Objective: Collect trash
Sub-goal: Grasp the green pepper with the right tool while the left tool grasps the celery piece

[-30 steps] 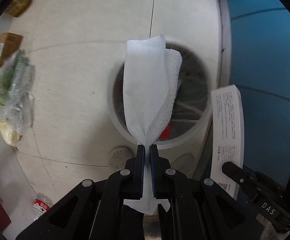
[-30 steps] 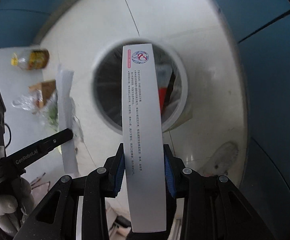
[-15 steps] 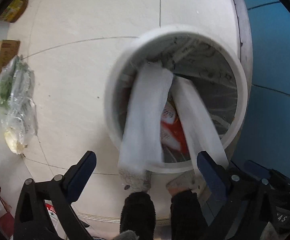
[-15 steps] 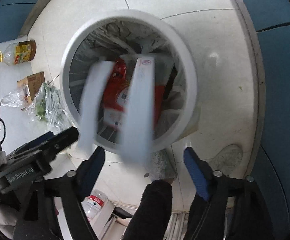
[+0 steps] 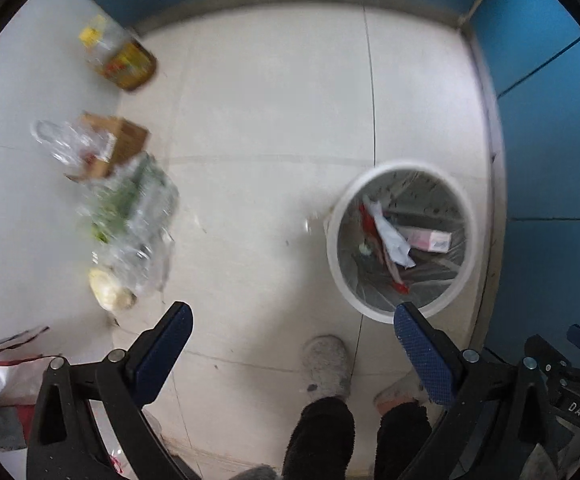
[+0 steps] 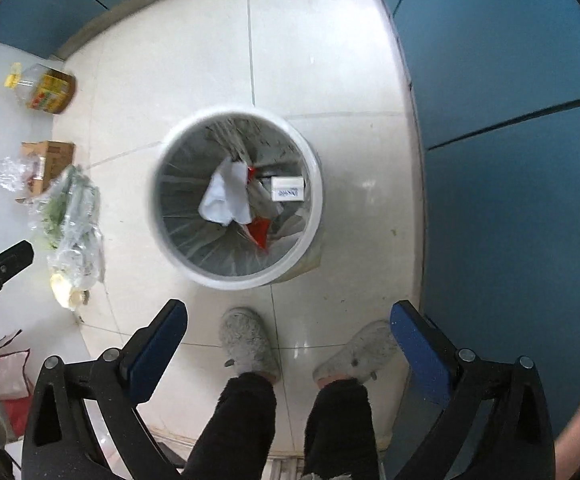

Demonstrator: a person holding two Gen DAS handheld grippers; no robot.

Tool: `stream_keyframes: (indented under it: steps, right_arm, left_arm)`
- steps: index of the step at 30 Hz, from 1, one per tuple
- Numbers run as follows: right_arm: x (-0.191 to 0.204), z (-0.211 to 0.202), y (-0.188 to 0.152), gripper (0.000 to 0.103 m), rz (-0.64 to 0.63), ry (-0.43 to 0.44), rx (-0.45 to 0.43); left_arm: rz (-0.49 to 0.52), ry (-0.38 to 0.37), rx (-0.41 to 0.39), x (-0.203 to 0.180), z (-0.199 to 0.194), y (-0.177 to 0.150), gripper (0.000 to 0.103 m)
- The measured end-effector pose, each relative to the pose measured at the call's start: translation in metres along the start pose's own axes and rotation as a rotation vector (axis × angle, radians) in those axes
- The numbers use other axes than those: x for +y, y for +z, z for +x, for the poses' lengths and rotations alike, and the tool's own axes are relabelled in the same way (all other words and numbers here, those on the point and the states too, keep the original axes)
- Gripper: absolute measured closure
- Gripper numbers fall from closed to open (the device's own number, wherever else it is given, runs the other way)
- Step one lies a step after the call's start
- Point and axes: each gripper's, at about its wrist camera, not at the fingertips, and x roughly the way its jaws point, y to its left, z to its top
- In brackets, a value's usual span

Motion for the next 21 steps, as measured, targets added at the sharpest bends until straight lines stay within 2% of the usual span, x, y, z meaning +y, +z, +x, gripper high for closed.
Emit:
stream_keyframes:
  steps: [4,9,14,21]
  right_arm:
    - [0.011,-0.082,-0.025,0.001,-0.022,-0.001,-0.094]
    - [0.017,-0.183,-0.058,0.001,-0.021,0.026,-0.193]
    - [0.010,-0.268,-0.094,0.001,0.004,0.052,-0.257]
    - [-0.004,-0.350,-0.144,0.001,0.031,0.093,-0.338]
  left_arm:
    - [0.000,0.019,-0.125,0.009,-0.093,-0.023,0.000]
    - [0.017,0.000,-0.207,0.014,-0.183,-0.051,0.000]
    - [0.053,-0.030,-0.248,0.010,-0.245,-0.078,0.000]
    - [0.090,-0.073,-0.324,-0.005,-0.320,-0.104,0.000]
